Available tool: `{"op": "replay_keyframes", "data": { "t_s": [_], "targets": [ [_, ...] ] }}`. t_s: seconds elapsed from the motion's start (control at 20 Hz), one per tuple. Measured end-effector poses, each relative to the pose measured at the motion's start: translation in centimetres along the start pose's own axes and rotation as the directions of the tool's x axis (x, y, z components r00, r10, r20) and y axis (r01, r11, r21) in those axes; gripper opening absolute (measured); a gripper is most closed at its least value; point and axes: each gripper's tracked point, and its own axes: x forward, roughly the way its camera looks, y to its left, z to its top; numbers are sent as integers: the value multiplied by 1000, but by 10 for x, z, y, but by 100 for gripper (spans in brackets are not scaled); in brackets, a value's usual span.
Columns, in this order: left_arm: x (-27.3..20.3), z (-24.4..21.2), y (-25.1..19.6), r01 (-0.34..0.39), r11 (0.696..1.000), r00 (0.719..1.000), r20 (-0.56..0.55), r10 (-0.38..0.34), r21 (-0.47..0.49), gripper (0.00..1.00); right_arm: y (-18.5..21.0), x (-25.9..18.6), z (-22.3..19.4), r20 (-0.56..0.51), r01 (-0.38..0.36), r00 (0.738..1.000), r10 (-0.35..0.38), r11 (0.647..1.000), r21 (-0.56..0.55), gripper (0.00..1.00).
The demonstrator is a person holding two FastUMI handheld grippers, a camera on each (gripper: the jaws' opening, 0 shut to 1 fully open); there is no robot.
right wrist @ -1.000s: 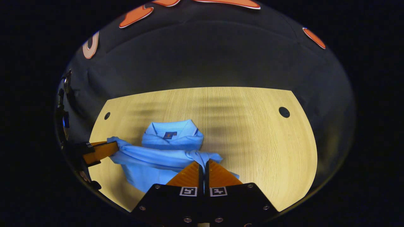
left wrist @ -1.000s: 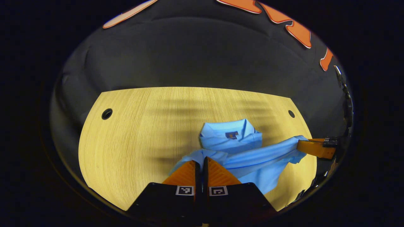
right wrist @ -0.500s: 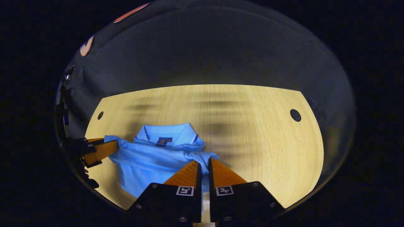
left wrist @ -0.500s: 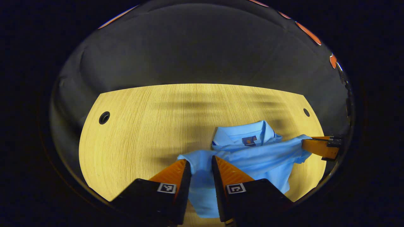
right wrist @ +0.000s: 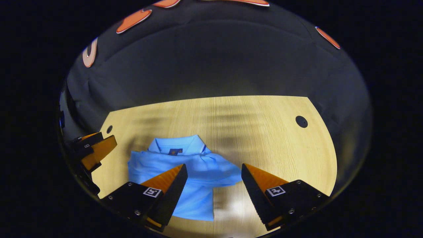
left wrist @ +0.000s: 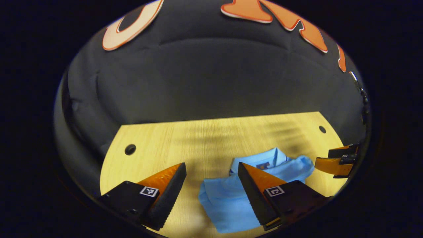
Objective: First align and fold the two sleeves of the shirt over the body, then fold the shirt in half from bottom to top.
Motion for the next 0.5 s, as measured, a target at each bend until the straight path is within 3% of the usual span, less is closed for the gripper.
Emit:
{"op": "replay_keyframes", "data": {
  "t_s": [0.3, 0.5],
  "targets": [
    [-79, 57, -13, 14, 1000, 981, 194, -15, 8, 100, 4, -19, 26, 160, -24, 987, 26, 1000, -16, 99],
    [-142, 76, -11, 10, 999, 958, 286, 1, -37, 100, -1, -30, 50, 327, 9, 945, 3, 999, -36, 99]
  ]
}}
